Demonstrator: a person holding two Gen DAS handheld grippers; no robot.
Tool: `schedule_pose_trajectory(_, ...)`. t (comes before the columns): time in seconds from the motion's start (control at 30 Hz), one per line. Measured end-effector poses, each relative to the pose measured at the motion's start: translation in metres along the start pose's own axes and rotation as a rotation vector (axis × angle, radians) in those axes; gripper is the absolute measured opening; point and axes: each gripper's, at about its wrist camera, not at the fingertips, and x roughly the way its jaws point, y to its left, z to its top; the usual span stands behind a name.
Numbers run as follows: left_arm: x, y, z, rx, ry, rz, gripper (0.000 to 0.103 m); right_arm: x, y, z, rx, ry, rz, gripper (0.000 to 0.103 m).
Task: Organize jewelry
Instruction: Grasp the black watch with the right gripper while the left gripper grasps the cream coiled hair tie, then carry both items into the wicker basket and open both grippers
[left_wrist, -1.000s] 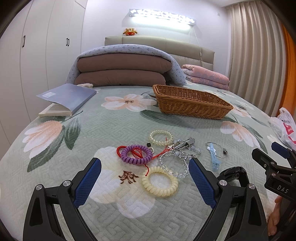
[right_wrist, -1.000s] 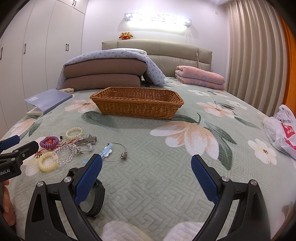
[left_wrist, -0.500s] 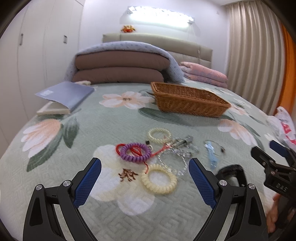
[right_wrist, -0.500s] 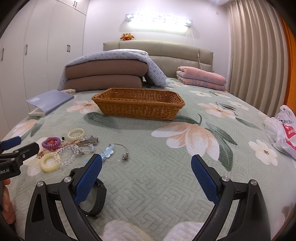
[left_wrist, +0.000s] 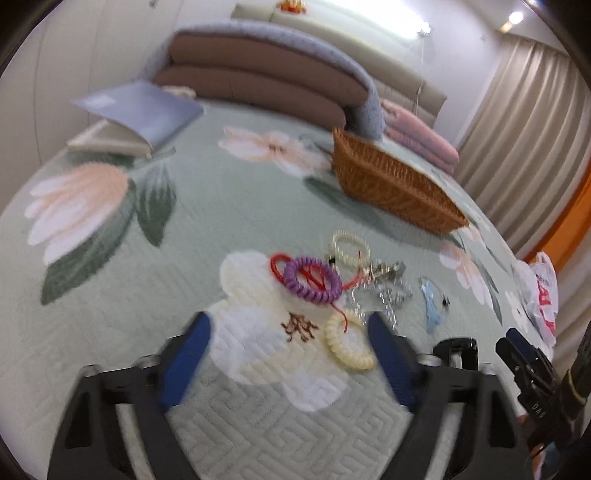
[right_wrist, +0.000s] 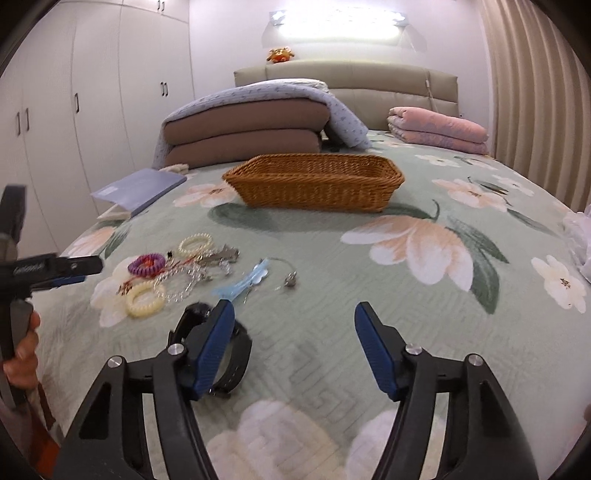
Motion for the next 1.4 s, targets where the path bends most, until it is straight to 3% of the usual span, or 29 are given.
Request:
schedule_pose_trajectory(0.03, 0.006, 0.000, -0.002, -0.013, 0.030, -0.028, 0.064, 0.001, 0.001, -0.002, -0.003, 0.005, 0.006, 0.068)
schedule_pose_trajectory(0.13, 0.021, -0.004, -0.012, -0.039, 0.091, -0.061, 0.064, 0.004, 0.005, -0.003, -0.016, 0.017, 0.017, 0.064)
schedule_pose_trajectory(0.23, 0.022, -0.016, -0.016, -0.015, 0.058, -0.021, 0.064, 0.006, 0.007, -0.004, -0.027, 0.024, 0.025, 0.062)
schedule_pose_trajectory(0.33, 0.025, -0.023, -0.019, -0.021, 0.066, -0.039, 0.064, 0.008, 0.010, -0.006, -0.033, 0.037, 0.050, 0.062)
schedule_pose_trajectory(0.47, 0.028, -0.033, -0.022, 0.017, 0.043, 0.018, 0.064, 0.016, 0.018, -0.010, -0.053, 0.080, 0.067, 0.062)
schedule_pose_trajectory(0.6, 0.031, -0.046, -0.027, 0.076, 0.025, 0.105, 0.064, 0.030, 0.026, -0.014, -0.073, 0.138, 0.049, 0.046)
schedule_pose_trajectory(0.67, 0.032, -0.054, -0.030, 0.125, 0.016, 0.140, 0.051, 0.038, 0.026, -0.015, -0.073, 0.165, 0.042, 0.042)
schedule_pose_trajectory(0.7, 0.032, -0.056, -0.031, 0.134, 0.017, 0.138, 0.046, 0.040, 0.027, -0.015, -0.072, 0.173, 0.042, 0.040)
schedule_pose_trajectory(0.77, 0.035, -0.059, -0.031, 0.146, 0.029, 0.129, 0.026, 0.045, 0.028, -0.015, -0.072, 0.190, 0.046, 0.034)
schedule_pose_trajectory(0.83, 0.037, -0.059, -0.030, 0.151, 0.033, 0.126, 0.024, 0.046, 0.029, -0.015, -0.070, 0.194, 0.063, 0.021)
schedule_pose_trajectory(0.87, 0.036, -0.059, -0.030, 0.152, 0.029, 0.121, 0.015, 0.046, 0.029, -0.015, -0.072, 0.195, 0.070, 0.018)
schedule_pose_trajectory(0.9, 0.035, -0.058, -0.030, 0.149, 0.027, 0.112, 0.012, 0.045, 0.029, -0.015, -0.076, 0.191, 0.065, 0.017)
schedule_pose_trajectory(1.1, 0.022, -0.060, -0.033, 0.147, -0.016, 0.050, 0.009, 0.034, 0.026, -0.013, -0.061, 0.152, 0.058, 0.007)
schedule_pose_trajectory(1.4, -0.016, -0.071, -0.030, 0.158, -0.122, -0.069, 0.009, 0.018, 0.006, -0.003, 0.001, 0.107, 0.034, 0.007)
